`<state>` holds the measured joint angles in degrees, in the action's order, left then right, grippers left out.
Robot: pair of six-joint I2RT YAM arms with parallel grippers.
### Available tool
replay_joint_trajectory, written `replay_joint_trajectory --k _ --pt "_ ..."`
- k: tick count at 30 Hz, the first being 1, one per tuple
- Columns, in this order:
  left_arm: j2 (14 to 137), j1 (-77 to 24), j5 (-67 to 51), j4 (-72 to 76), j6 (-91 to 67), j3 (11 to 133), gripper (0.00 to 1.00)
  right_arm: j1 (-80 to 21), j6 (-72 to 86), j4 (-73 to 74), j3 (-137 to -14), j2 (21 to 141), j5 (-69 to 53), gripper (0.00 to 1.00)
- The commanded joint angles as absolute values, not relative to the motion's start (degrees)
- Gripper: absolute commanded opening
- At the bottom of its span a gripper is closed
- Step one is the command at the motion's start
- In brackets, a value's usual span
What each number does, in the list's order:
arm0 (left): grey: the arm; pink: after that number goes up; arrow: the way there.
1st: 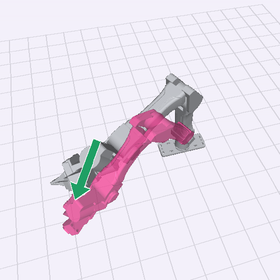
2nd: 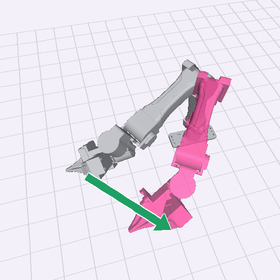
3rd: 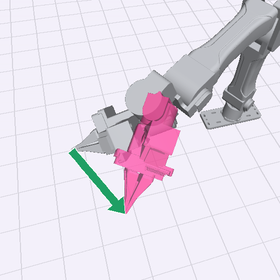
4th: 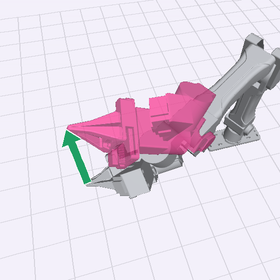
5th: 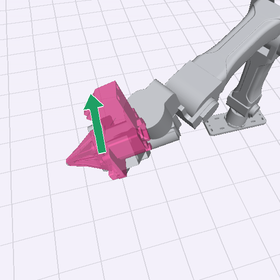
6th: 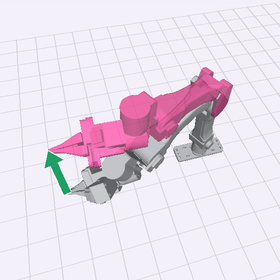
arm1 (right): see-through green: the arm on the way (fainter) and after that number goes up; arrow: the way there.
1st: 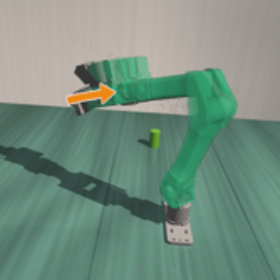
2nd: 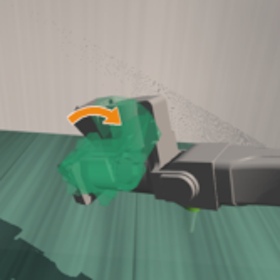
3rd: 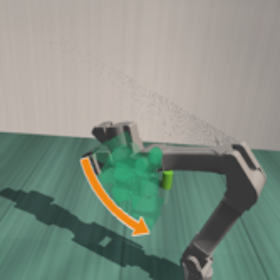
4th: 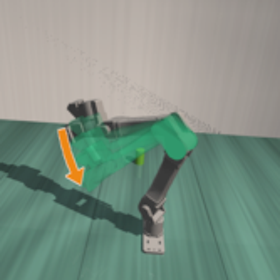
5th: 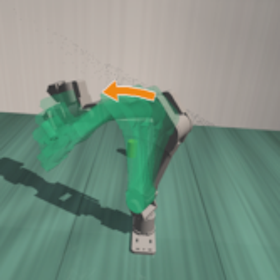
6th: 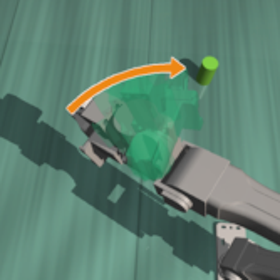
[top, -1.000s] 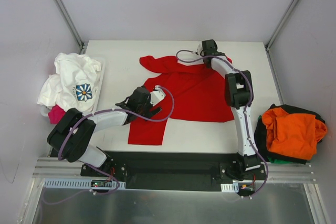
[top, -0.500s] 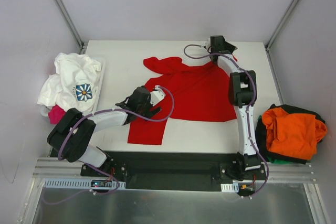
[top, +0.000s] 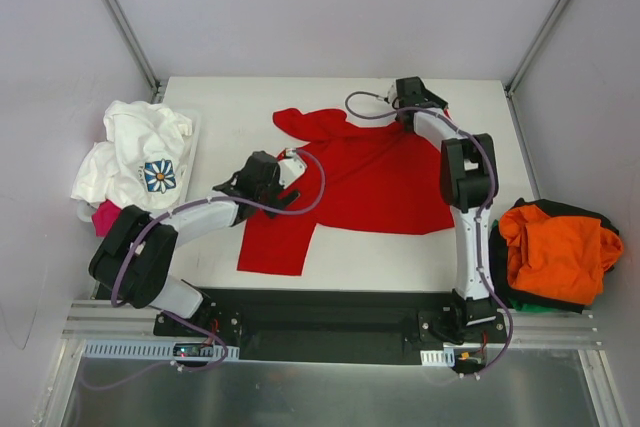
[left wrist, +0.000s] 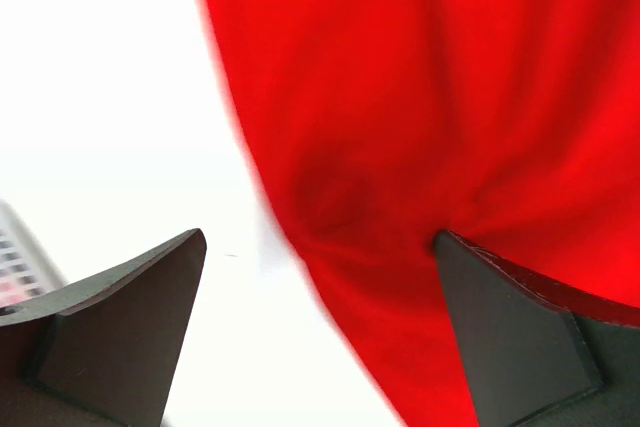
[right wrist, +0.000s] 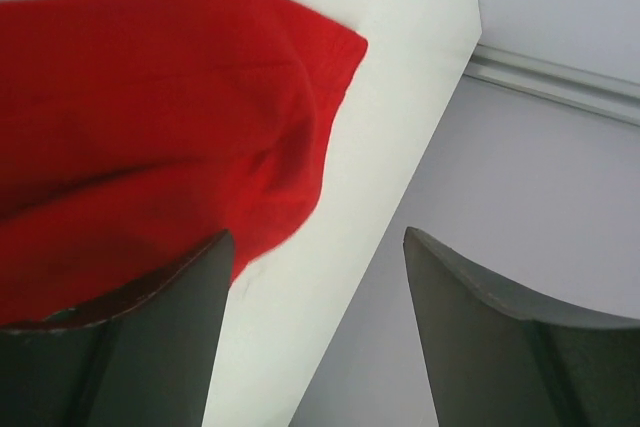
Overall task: Fold and stack the t-shirts
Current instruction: Flatten out the tshirt
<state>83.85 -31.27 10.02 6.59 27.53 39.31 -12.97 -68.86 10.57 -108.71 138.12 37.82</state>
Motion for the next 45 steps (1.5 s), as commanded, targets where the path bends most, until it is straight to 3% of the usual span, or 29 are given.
replay_joint_trajectory --k 1,8,15,25,45 --pt "81.03 -27.51 7.83 4.49 29.62 48.68 0.99 -14.41 -57.58 16.34 -106.00 124.55 32.97 0.74" --pt "83.40 -26.81 2.72 1.67 28.83 60.20 0.99 -16.43 -52.12 18.98 -93.97 113.57 29.18 0.80" --pt "101.30 -22.95 0.09 1.67 30.58 72.14 0.99 -19.42 -46.85 25.40 -83.77 105.48 25.41 0.82" --pt "121.72 -19.16 -4.48 -5.36 31.82 98.69 0.99 -19.95 -41.75 32.43 -74.98 93.08 22.94 0.84" --pt "125.15 -19.42 -13.88 -9.05 30.32 99.66 0.99 -23.64 -39.81 34.89 -73.47 95.62 23.55 0.85"
